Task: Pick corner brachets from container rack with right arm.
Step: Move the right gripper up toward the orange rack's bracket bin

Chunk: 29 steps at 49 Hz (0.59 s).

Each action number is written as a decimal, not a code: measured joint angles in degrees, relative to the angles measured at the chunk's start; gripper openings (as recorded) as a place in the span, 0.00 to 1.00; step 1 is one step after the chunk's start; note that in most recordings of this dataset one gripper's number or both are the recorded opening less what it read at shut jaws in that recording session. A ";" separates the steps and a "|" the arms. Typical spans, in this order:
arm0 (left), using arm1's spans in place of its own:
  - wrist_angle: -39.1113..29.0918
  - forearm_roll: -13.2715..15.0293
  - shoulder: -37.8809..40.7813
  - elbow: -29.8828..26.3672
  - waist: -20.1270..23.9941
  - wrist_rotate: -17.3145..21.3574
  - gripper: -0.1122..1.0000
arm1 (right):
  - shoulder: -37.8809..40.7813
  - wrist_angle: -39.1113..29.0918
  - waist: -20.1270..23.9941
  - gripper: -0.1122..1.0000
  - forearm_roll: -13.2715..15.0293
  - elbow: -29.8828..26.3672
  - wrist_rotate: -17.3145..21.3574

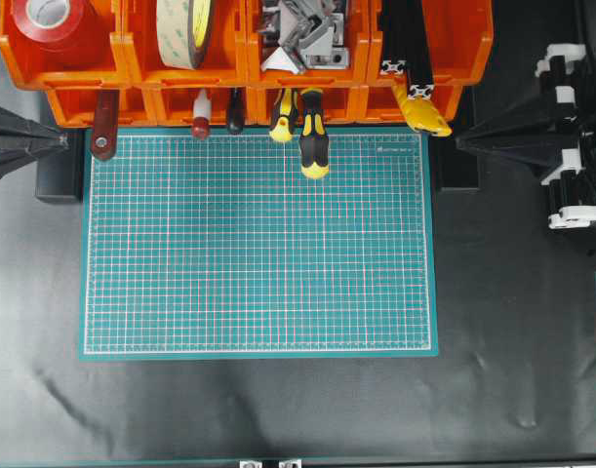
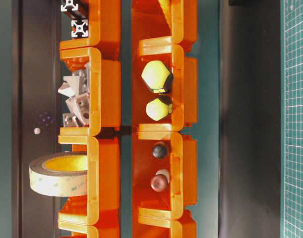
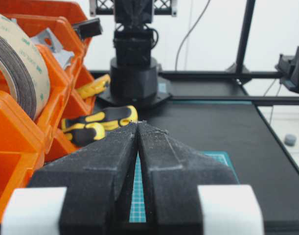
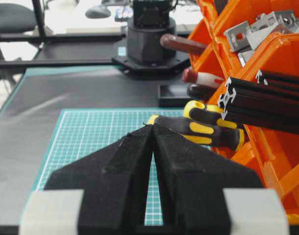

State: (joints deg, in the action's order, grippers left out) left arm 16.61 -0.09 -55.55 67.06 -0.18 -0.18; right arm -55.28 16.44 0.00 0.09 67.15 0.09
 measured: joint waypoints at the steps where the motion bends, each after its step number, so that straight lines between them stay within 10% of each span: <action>1: 0.00 -0.09 0.09 0.09 0.00 0.00 0.15 | 0.00 0.00 0.00 0.11 0.00 0.00 0.00; 11: -9.40 -1.76 -0.53 -4.92 0.00 -2.72 0.10 | -0.18 -5.01 -0.09 0.09 -1.85 -0.70 4.04; 29: -27.69 -1.93 -3.34 -12.48 0.09 -2.90 0.10 | 1.05 -38.85 -0.53 0.09 -2.02 -21.80 7.56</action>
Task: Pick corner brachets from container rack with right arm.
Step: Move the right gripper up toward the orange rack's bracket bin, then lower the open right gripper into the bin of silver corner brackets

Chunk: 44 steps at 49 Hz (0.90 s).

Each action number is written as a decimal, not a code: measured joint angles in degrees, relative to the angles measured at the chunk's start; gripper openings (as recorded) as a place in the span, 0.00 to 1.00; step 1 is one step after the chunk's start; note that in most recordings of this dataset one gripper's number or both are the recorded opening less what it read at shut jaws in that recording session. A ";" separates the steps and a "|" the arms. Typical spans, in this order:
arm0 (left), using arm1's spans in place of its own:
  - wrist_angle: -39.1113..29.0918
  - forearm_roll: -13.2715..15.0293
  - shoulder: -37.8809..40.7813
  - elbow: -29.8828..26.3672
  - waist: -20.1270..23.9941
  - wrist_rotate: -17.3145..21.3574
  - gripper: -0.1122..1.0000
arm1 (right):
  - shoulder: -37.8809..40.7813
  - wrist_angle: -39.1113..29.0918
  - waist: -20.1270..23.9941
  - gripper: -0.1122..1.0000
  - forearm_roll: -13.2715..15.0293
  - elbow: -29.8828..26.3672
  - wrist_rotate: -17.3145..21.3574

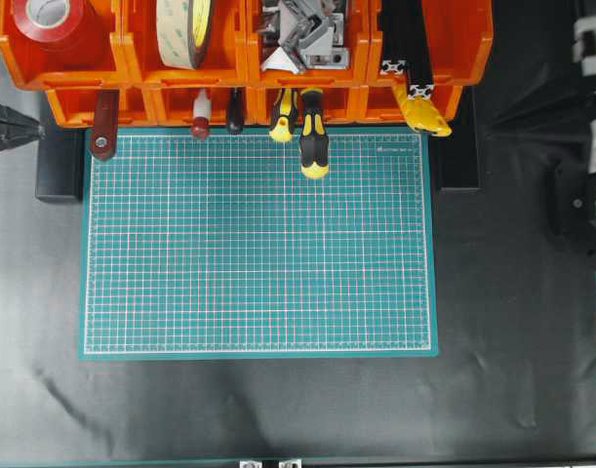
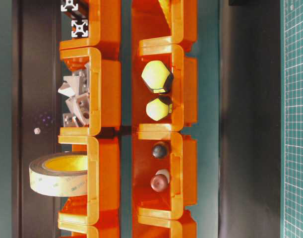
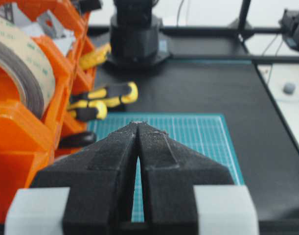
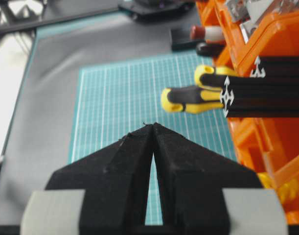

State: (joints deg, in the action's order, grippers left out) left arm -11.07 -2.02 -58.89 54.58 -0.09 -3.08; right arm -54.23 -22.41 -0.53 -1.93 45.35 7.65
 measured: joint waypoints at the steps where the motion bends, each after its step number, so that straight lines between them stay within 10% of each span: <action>1: -0.44 0.00 -0.09 0.00 -0.09 -0.09 0.10 | 0.44 -2.20 -0.18 0.09 0.00 -1.76 0.00; 22: -1.67 -0.09 0.09 -0.09 -0.09 -0.18 0.10 | 18.72 -42.45 -8.35 0.09 1.05 -35.68 -0.09; 44: -1.67 -0.09 0.00 -0.09 -0.09 -0.18 0.10 | 38.76 -45.09 -13.97 0.09 1.58 -50.71 -9.67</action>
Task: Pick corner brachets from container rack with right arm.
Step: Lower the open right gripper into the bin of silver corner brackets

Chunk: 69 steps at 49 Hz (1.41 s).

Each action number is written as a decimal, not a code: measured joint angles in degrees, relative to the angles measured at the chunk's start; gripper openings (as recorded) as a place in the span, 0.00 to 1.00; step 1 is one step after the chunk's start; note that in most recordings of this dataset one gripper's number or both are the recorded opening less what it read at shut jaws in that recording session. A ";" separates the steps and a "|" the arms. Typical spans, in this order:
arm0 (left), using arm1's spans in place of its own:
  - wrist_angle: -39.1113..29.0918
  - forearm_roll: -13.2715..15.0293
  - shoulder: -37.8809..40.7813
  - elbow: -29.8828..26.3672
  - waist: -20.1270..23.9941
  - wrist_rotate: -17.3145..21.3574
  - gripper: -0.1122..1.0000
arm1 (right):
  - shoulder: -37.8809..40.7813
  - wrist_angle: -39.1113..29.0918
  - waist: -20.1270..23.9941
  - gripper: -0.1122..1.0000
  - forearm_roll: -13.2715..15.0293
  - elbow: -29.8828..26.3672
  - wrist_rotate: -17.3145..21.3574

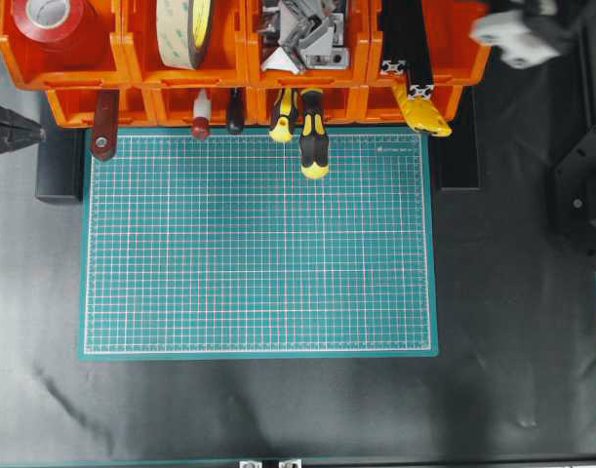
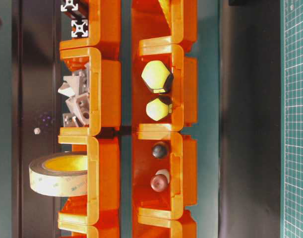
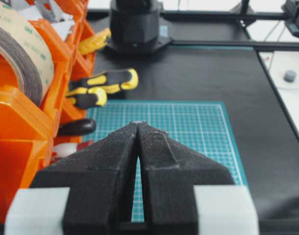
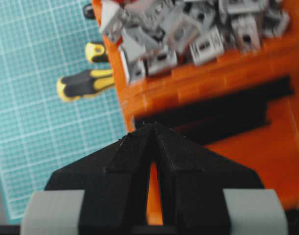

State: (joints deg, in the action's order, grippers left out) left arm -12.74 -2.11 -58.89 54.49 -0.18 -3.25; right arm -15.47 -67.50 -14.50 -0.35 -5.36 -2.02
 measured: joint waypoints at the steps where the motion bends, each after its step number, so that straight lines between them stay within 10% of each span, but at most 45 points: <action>1: 0.00 0.00 0.09 0.00 0.09 -0.09 0.10 | 0.88 0.00 -0.09 0.09 0.00 -0.70 -0.53; 12: 0.00 0.09 -0.09 0.00 0.00 -0.09 0.10 | 8.17 -0.62 -1.58 0.15 0.00 -6.59 -4.39; 28: 0.00 0.09 -0.26 0.00 0.09 -0.09 0.10 | 11.69 -0.70 -2.29 0.86 0.00 -7.47 -7.56; 69: 0.00 0.00 -0.35 0.00 0.00 -0.09 0.10 | 18.28 -0.88 -3.78 0.86 0.00 -6.68 -7.38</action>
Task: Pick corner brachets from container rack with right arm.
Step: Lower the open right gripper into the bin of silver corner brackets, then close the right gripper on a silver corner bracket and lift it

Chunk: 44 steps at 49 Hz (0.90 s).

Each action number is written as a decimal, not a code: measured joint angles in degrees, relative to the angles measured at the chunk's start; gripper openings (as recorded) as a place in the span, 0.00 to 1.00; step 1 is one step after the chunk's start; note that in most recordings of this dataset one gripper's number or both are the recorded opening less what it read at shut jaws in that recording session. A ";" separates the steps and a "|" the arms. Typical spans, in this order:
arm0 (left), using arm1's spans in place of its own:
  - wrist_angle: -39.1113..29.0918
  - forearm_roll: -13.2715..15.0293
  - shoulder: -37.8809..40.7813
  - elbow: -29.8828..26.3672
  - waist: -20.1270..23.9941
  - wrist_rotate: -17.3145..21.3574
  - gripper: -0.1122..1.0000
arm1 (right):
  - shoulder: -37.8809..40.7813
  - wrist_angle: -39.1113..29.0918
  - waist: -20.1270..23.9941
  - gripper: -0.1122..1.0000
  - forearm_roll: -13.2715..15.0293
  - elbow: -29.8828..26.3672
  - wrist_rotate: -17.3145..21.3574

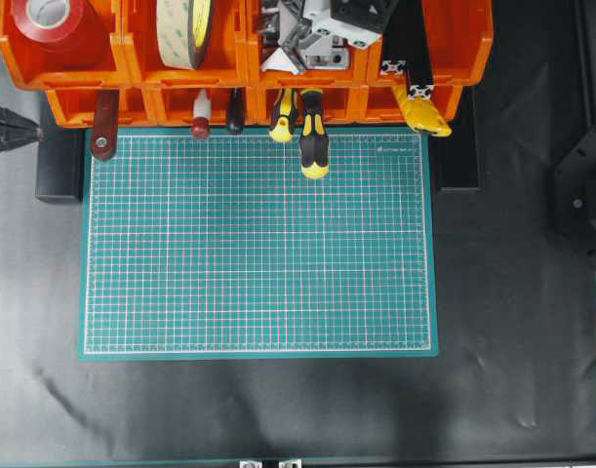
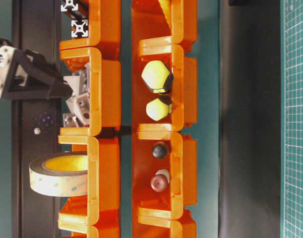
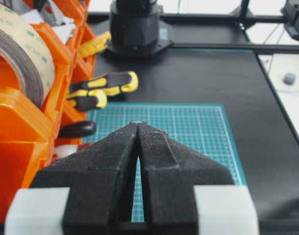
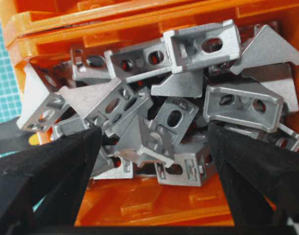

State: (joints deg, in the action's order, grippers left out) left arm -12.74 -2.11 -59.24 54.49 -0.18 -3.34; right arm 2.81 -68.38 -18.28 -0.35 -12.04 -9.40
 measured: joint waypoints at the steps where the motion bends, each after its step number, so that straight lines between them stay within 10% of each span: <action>1: 0.00 0.09 0.00 0.00 0.00 0.00 0.10 | 0.09 0.00 0.09 0.86 0.00 0.09 0.00; 18: 0.09 0.00 -0.09 0.00 0.00 0.09 0.10 | 0.35 -2.20 0.09 0.80 -0.26 0.09 3.25; 31: 0.00 0.09 -0.09 0.09 0.00 0.09 0.10 | 0.35 0.09 0.70 0.42 -0.35 0.09 4.39; 44: 0.00 0.00 -0.26 0.00 0.00 0.00 0.10 | 0.44 2.37 1.32 0.42 -0.44 0.09 4.75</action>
State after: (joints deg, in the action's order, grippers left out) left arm -12.74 -2.11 -59.50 54.49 -0.18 -3.34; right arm 3.25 -66.01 -16.96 -0.79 -11.95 -4.66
